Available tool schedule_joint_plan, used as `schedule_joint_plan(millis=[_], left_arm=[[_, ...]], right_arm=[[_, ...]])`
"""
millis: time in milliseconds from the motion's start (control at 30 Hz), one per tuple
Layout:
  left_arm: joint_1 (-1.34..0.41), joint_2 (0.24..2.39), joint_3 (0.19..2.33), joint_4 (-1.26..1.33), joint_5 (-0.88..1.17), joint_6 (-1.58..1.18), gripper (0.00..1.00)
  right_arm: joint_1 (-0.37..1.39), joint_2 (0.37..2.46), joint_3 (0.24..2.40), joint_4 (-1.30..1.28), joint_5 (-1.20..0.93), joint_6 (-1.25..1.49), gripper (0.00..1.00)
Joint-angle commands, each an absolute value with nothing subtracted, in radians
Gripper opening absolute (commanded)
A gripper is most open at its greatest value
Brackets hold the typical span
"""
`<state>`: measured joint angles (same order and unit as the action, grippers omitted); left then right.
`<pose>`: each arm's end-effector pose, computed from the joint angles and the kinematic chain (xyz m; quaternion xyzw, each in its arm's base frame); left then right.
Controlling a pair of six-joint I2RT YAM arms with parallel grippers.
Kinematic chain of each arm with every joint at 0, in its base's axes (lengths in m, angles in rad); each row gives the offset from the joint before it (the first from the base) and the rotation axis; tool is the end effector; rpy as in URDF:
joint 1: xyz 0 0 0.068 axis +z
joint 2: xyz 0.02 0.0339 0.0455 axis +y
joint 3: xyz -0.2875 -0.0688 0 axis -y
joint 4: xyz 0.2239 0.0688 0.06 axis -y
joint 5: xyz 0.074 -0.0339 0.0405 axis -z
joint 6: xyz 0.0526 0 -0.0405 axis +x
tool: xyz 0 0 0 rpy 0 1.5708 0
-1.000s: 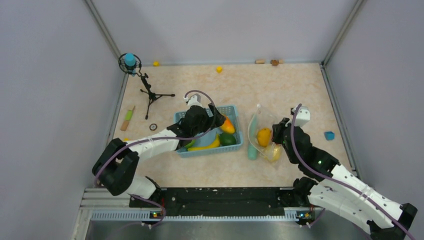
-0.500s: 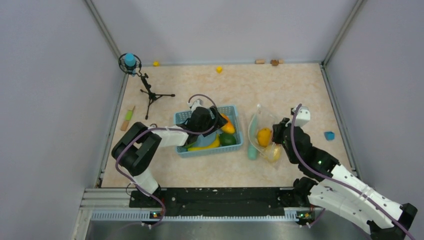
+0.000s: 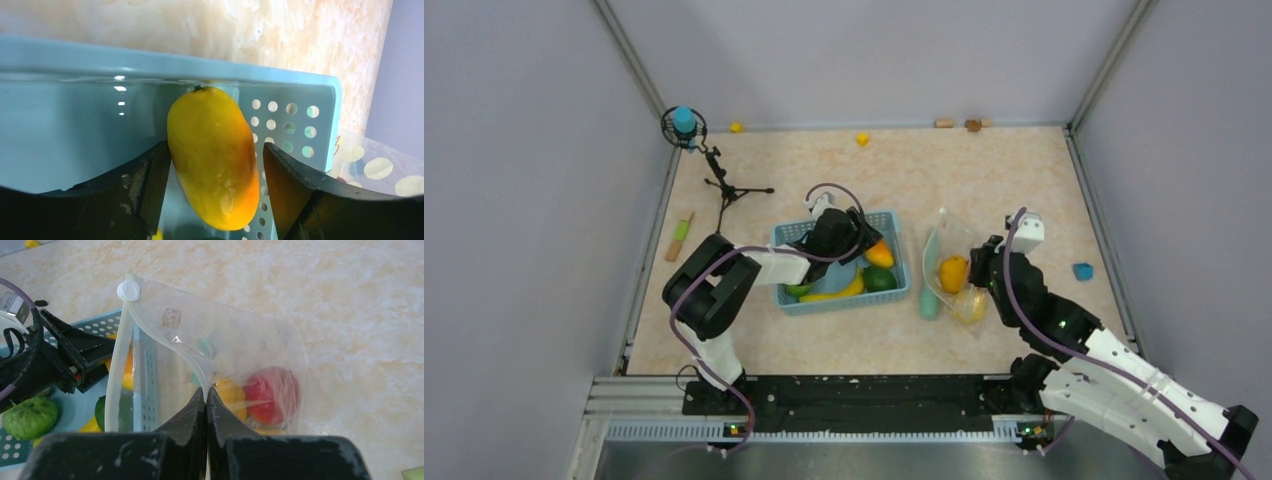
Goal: Place the food in the zip-top bag and seal the zipper
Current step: Pick up the fake fruit from the bin.
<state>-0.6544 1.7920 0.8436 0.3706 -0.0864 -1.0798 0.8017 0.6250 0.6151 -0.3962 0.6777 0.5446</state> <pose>0.2949 -0.2205 0.1780 -0.2055 0.8543 -0.3383 0.3369 0.1050 0.0611 0.2941 0.0803 0.8046 0.1063 0.5786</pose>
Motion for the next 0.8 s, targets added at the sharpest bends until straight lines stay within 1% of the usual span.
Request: schedule_joint_plan(millis=[0, 33, 67, 100, 300, 333, 467, 500, 633, 767], left_arm=[[-0.653, 1.801, 0.895, 0.372, -0.148, -1.066, 0.7], [-0.652, 1.8, 0.897, 0.374, -0.151, -1.062, 0.64], [-0.653, 1.797, 0.897, 0.373, -0.15, -1.057, 0.52], [-0.653, 1.794, 0.897, 0.373, -0.149, -1.055, 0.46], [-0.658, 1.736, 0.871, 0.378, -0.156, -1.034, 0.45], [-0.659, 1.718, 0.863, 0.379, -0.156, -1.029, 0.43], [-0.675, 1.63, 0.808, 0.394, -0.184, -1.007, 0.42], [-0.68, 1.601, 0.797, 0.394, -0.197, -0.997, 0.4], [-0.707, 1.456, 0.752, 0.394, -0.256, -0.925, 0.4], [-0.779, 1.299, 0.71, 0.406, -0.379, -0.794, 0.4]], right_arm=[[0.798, 0.631, 0.617, -0.364, 0.696, 0.536, 0.0], [0.8, 0.632, 0.617, -0.365, 0.697, 0.535, 0.0], [0.798, 0.633, 0.616, -0.365, 0.698, 0.536, 0.0], [0.799, 0.632, 0.617, -0.365, 0.698, 0.536, 0.0], [0.8, 0.631, 0.615, -0.365, 0.698, 0.537, 0.0], [0.8, 0.632, 0.616, -0.365, 0.697, 0.537, 0.0], [0.8, 0.626, 0.615, -0.366, 0.693, 0.534, 0.0], [0.8, 0.624, 0.616, -0.365, 0.691, 0.534, 0.0], [0.799, 0.614, 0.616, -0.365, 0.687, 0.528, 0.0], [0.798, 0.608, 0.615, -0.365, 0.675, 0.527, 0.0]])
